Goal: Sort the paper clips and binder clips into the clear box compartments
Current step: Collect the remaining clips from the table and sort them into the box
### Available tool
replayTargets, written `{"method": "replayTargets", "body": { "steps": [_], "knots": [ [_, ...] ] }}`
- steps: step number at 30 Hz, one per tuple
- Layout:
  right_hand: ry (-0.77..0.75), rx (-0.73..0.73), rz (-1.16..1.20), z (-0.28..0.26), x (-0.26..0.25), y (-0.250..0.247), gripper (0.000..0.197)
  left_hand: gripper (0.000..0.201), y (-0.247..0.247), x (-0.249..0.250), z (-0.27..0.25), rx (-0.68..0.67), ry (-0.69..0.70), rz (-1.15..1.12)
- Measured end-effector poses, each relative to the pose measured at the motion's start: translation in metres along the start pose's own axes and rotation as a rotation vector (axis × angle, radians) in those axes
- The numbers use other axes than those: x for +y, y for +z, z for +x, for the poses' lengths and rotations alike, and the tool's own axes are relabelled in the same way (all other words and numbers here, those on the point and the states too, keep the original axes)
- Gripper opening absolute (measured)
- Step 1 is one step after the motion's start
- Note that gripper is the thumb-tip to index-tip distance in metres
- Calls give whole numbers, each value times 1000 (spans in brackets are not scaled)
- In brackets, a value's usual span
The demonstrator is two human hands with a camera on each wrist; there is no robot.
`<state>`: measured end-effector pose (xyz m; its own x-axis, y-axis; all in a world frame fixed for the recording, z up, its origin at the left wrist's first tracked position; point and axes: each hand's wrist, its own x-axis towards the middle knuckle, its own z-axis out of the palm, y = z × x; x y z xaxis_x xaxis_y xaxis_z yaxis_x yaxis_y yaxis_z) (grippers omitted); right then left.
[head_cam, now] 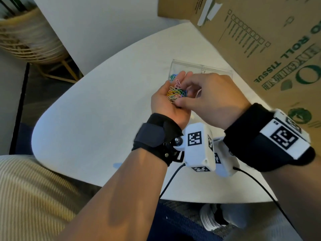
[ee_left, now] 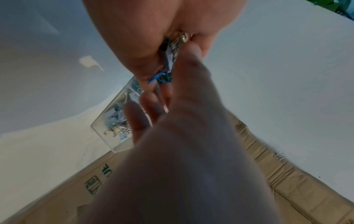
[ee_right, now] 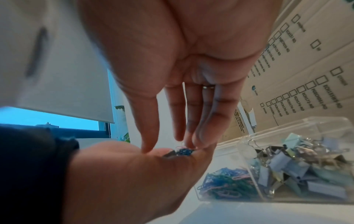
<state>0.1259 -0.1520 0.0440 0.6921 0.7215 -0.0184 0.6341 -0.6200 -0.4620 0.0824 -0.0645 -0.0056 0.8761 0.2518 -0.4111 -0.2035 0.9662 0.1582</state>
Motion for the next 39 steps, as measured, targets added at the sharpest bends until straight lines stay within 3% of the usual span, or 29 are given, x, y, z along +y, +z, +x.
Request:
{"method": "replayTargets", "body": {
  "steps": [3, 11, 18, 21, 23, 26, 29, 34, 39],
  "knots": [
    [-36, -67, -54, -2, 0, -1, 25, 44, 4, 3, 1, 1, 7, 23],
    [-16, 32, -33, -7, 3, 8, 16, 44, 2, -2, 3, -19, -24, 3],
    [-6, 152, 136, -10, 13, 8, 11, 43, 4, -3, 9, -62, -51, -75],
    [3, 200, 294, -11, 15, 10, 13, 42, 5, -6, 9, -72, -68, -80],
    [32, 264, 534, -9, 17, 9, 14, 42, 4, -6, 9, -62, -62, -68],
    [154, 365, 834, -2, 25, -5, 17, 43, 0, -4, 10, -41, -39, -64],
    [293, 402, 941, 3, 43, -19, 21, 46, -5, -1, 10, -36, -38, -73],
    [442, 383, 868, 12, 62, -22, 20, 47, -11, -2, 8, -27, -24, -57],
    [363, 218, 390, 15, 62, -22, 26, 49, -12, -4, 7, -43, -24, -17]
  ]
}}
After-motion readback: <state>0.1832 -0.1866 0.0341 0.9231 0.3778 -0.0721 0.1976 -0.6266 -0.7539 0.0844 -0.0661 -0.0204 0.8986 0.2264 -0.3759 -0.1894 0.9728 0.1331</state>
